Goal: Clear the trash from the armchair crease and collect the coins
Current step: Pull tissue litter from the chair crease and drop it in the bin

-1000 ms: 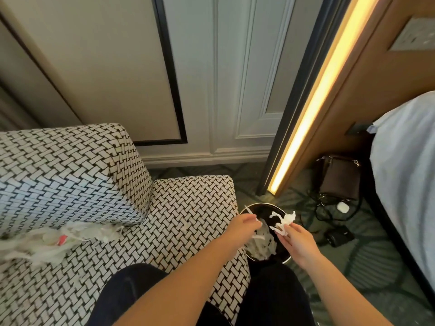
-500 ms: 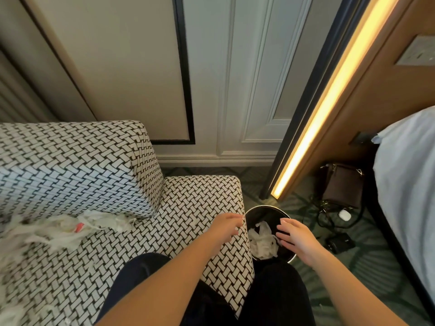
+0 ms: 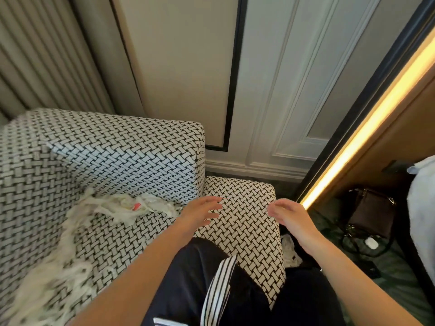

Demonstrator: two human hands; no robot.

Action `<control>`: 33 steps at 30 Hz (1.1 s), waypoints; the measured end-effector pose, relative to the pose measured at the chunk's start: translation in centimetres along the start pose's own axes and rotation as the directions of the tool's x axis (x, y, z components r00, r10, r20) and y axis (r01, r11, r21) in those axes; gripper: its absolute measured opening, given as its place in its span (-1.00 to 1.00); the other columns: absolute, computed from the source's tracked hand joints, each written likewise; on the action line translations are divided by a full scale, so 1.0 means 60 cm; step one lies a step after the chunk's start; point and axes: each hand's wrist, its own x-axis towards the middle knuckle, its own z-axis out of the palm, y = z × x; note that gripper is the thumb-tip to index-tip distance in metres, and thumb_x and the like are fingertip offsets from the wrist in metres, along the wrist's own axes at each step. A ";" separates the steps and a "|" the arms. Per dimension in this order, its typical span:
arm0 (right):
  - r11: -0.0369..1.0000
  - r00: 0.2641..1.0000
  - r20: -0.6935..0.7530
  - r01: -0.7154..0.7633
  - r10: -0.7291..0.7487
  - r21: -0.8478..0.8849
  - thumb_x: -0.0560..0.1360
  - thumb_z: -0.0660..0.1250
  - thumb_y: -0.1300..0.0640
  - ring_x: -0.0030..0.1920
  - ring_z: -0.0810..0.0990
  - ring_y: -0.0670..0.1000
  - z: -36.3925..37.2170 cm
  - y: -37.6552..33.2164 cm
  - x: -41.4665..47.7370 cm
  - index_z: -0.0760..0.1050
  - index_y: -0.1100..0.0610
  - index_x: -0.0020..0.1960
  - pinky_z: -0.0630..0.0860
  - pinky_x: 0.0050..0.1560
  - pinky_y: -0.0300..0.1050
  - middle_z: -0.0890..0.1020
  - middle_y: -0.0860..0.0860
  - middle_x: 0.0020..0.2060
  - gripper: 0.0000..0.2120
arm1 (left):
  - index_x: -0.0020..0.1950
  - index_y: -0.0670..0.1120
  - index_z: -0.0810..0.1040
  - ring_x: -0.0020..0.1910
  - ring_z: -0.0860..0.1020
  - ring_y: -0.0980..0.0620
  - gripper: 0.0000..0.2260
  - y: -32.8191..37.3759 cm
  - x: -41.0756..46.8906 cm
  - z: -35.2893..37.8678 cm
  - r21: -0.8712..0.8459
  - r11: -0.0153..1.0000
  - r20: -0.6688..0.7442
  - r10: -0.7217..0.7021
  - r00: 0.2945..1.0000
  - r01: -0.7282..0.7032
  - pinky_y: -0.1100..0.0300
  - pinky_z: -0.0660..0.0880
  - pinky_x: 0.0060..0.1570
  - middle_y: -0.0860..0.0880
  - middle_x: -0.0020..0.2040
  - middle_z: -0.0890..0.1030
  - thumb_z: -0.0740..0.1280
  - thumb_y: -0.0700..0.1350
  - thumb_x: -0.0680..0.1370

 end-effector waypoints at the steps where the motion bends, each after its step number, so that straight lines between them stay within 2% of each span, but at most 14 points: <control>1: 0.998 0.999 0.042 0.037 -0.035 -0.044 0.51 0.31 0.09 0.05 0.57 -0.06 0.024 -0.014 -0.006 0.57 0.03 -0.05 0.44 0.19 -0.08 0.63 -0.04 -0.04 -0.93 | 0.19 0.00 0.54 0.09 0.57 0.04 -0.80 -0.004 -0.009 -0.026 -0.009 1.000 -0.031 0.011 0.999 -0.011 0.04 0.43 0.24 0.03 0.10 0.62 0.24 -0.10 0.59; 6: 0.956 0.946 0.268 0.232 -0.180 -0.178 0.53 0.26 0.06 -0.07 0.58 -0.23 0.146 -0.064 -0.044 0.56 -0.03 -0.07 0.43 0.02 -0.31 0.64 -0.14 -0.14 -0.90 | 0.11 0.03 0.56 0.04 0.59 0.03 -0.84 -0.041 -0.057 -0.137 -0.040 0.996 -0.160 0.075 0.984 -0.082 0.10 0.47 0.12 0.05 0.05 0.65 0.23 -0.11 0.58; 10: 0.927 0.877 0.426 0.326 -0.222 -0.187 0.55 0.25 0.06 -0.03 0.58 -0.17 0.260 -0.088 -0.077 0.56 -0.01 -0.02 0.45 0.07 -0.29 0.64 -0.13 -0.08 -0.88 | 0.10 0.06 0.57 0.03 0.60 0.07 -0.84 -0.095 -0.110 -0.226 -0.047 0.993 -0.283 0.089 0.955 -0.107 0.09 0.48 0.13 0.10 0.04 0.65 0.23 -0.07 0.59; 14: 0.917 0.825 0.519 0.359 -0.225 -0.173 0.56 0.24 0.10 -0.01 0.55 -0.19 0.372 -0.087 -0.100 0.52 0.06 0.13 0.39 0.00 -0.40 0.60 -0.13 -0.04 -0.83 | 0.08 0.09 0.55 0.03 0.59 0.06 -0.84 -0.154 -0.166 -0.290 -0.090 0.991 -0.405 0.054 0.913 -0.099 0.09 0.47 0.13 0.09 0.02 0.65 0.21 -0.08 0.59; 17: 0.907 0.814 0.544 0.367 -0.205 -0.206 0.56 0.23 0.15 0.00 0.48 -0.26 0.435 -0.071 -0.109 0.46 0.07 0.22 0.38 0.01 -0.40 0.55 -0.12 0.07 -0.76 | 0.08 0.05 0.54 0.04 0.58 0.03 -0.85 -0.193 -0.196 -0.313 -0.140 0.988 -0.460 -0.003 0.888 -0.070 0.08 0.48 0.12 0.05 0.03 0.64 0.20 -0.10 0.59; 19: 0.886 0.796 0.574 0.393 -0.193 -0.247 0.56 0.23 0.19 0.08 0.49 -0.17 0.472 -0.057 -0.116 0.44 0.06 0.28 0.35 0.01 -0.39 0.50 -0.07 0.21 -0.70 | 0.08 0.02 0.54 0.03 0.58 0.01 -0.85 -0.220 -0.215 -0.325 -0.191 0.980 -0.490 -0.045 0.871 -0.056 0.14 0.51 0.04 0.03 0.02 0.64 0.21 -0.11 0.58; 22: 0.831 0.749 0.644 0.453 -0.156 -0.325 0.56 0.22 0.21 0.01 0.58 0.00 0.512 -0.029 -0.126 0.41 0.04 0.33 0.52 -0.07 -0.27 0.41 -0.03 0.31 -0.65 | 0.01 0.04 0.57 -0.02 0.60 0.03 -0.87 -0.258 -0.239 -0.336 -0.237 0.971 -0.549 -0.106 0.829 -0.033 0.20 0.51 -0.07 0.06 -0.02 0.65 0.25 -0.12 0.56; 24: 0.777 0.716 0.690 0.494 -0.108 -0.390 0.56 0.22 0.22 0.12 0.55 0.03 0.534 -0.008 -0.133 0.38 0.01 0.36 0.50 0.02 -0.22 0.36 -0.01 0.35 -0.62 | 0.01 0.04 0.58 -0.02 0.61 0.03 -0.87 -0.287 -0.252 -0.343 -0.258 0.966 -0.571 -0.150 0.807 -0.002 0.11 0.52 0.02 0.04 0.01 0.64 0.27 -0.13 0.56; 26: 0.702 0.691 0.719 0.549 -0.076 -0.454 0.55 0.25 0.20 0.34 0.37 0.01 0.549 0.011 -0.136 0.31 0.00 0.42 0.36 0.28 -0.19 0.31 0.02 0.40 -0.54 | 0.06 0.04 0.57 -0.01 0.60 0.05 -0.87 -0.311 -0.261 -0.343 -0.258 0.966 -0.599 -0.165 0.783 0.005 0.11 0.49 0.05 0.05 0.08 0.61 0.30 -0.11 0.54; 28: 0.616 0.673 0.737 0.605 -0.057 -0.504 0.54 0.27 0.20 0.41 0.25 0.04 0.556 0.023 -0.136 0.26 -0.01 0.45 0.21 0.42 -0.10 0.28 0.03 0.40 -0.49 | 0.15 0.09 0.51 -0.02 0.56 0.13 -0.76 -0.329 -0.264 -0.339 -0.149 0.989 -0.699 -0.103 0.708 -0.003 0.22 0.48 -0.08 0.10 0.11 0.56 0.34 -0.13 0.52; 30: 0.593 0.681 0.729 0.615 -0.066 -0.520 0.52 0.28 0.24 0.36 0.27 0.03 0.557 0.030 -0.133 0.30 0.00 0.42 0.24 0.39 -0.16 0.27 0.03 0.35 -0.50 | 0.25 0.10 0.43 0.01 0.52 0.18 -0.61 -0.340 -0.265 -0.336 0.024 0.999 -0.781 0.006 0.625 0.021 0.29 0.47 -0.13 0.12 0.17 0.50 0.37 -0.20 0.49; 32: 0.604 0.706 0.700 0.606 -0.108 -0.517 0.52 0.26 0.30 0.25 0.37 -0.02 0.559 0.034 -0.127 0.36 0.05 0.35 0.35 0.25 -0.33 0.30 0.03 0.28 -0.57 | 0.33 0.06 0.40 0.16 0.46 0.10 -0.52 -0.350 -0.258 -0.336 0.186 0.981 -0.779 0.119 0.616 0.046 0.14 0.48 0.12 0.09 0.27 0.44 0.37 -0.25 0.47; 33: 0.601 0.723 0.679 0.602 -0.130 -0.526 0.53 0.24 0.31 0.16 0.42 -0.05 0.559 0.034 -0.126 0.38 0.08 0.31 0.42 0.12 -0.40 0.33 0.03 0.25 -0.62 | 0.35 0.06 0.37 0.26 0.39 0.06 -0.49 -0.354 -0.252 -0.337 0.280 0.957 -0.753 0.170 0.636 0.076 0.08 0.38 0.27 0.08 0.32 0.40 0.36 -0.27 0.46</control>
